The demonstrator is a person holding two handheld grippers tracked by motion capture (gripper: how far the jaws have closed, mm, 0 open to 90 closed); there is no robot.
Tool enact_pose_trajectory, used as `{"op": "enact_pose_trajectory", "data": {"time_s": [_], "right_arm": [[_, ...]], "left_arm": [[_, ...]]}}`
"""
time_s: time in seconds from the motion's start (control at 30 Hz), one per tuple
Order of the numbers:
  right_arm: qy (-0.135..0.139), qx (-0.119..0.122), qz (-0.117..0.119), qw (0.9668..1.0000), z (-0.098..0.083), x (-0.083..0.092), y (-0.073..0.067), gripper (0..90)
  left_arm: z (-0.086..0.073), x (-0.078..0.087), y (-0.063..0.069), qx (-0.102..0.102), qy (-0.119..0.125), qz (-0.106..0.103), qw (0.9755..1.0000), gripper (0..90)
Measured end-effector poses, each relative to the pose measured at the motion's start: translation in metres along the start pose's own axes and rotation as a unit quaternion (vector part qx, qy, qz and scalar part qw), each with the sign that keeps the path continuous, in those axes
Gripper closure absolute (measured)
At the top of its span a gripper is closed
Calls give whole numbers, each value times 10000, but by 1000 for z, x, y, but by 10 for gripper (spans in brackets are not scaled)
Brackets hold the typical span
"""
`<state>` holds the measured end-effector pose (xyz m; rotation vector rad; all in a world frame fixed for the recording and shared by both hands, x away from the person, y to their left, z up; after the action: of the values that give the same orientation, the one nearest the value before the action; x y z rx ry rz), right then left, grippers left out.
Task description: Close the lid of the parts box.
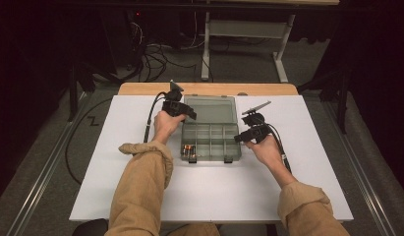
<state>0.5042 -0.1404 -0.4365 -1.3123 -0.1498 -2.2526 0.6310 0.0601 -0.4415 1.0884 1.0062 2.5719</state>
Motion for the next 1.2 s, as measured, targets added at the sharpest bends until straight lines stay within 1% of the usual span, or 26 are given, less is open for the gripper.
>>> {"op": "enact_pose_trajectory", "data": {"time_s": [0.1,0.17,0.2,0.23,0.27,0.3,0.33,0.43,0.47,0.63,0.77,0.9,1.0,1.13,1.2], "right_arm": [[-17,0,-3,10000,0,0,0,699],[-18,2,-9,10000,0,0,0,699],[-15,6,-6,10000,0,0,0,699],[-17,22,-7,10000,0,0,0,699],[-21,24,-10,10000,1,0,0,699],[-25,23,-13,10000,1,0,0,699],[-45,29,-20,10000,1,0,0,699],[-53,18,-24,10000,1,0,0,700],[-69,16,-25,10000,1,0,0,700],[-62,-2,-19,10000,1,0,0,699],[-62,-6,-14,10000,1,0,0,699],[-56,19,-24,10000,1,0,0,699],[-42,30,-23,10000,1,0,0,700],[-47,16,-35,10000,1,0,-1,700],[-43,10,-37,10000,1,0,-1,700]], "left_arm": [[2,5,3,-111,82,-90,9999,461],[3,8,4,-205,93,-65,9997,470],[4,10,7,-205,135,-142,9996,472],[4,10,7,-197,200,-65,9996,474],[4,13,9,-291,176,-174,9993,476],[5,13,10,-253,262,-102,9993,478],[4,16,11,-386,202,-204,9988,481],[4,21,13,-502,239,-259,9981,487],[3,23,14,-596,253,-264,9976,488],[0,28,17,-793,309,-291,9959,497],[-2,33,19,-961,364,-312,9942,511],[-4,36,20,-1085,421,-312,9927,516],[-7,39,21,-1228,479,-317,9908,532],[-9,44,21,-1330,477,-346,9894,547],[-11,45,22,-1416,509,-344,9880,547]]}}
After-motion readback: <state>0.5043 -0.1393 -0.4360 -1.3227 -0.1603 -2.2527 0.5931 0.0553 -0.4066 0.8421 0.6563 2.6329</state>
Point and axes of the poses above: each handheld gripper's, and its own axes: x roughly backward along the jaws, z roughly out of its top, y roughly to its right, the point moved 7 cm from there along -x, roughly forward along the jaws, and after that the axes turned 5 degrees about y, right-handed, at the moved point
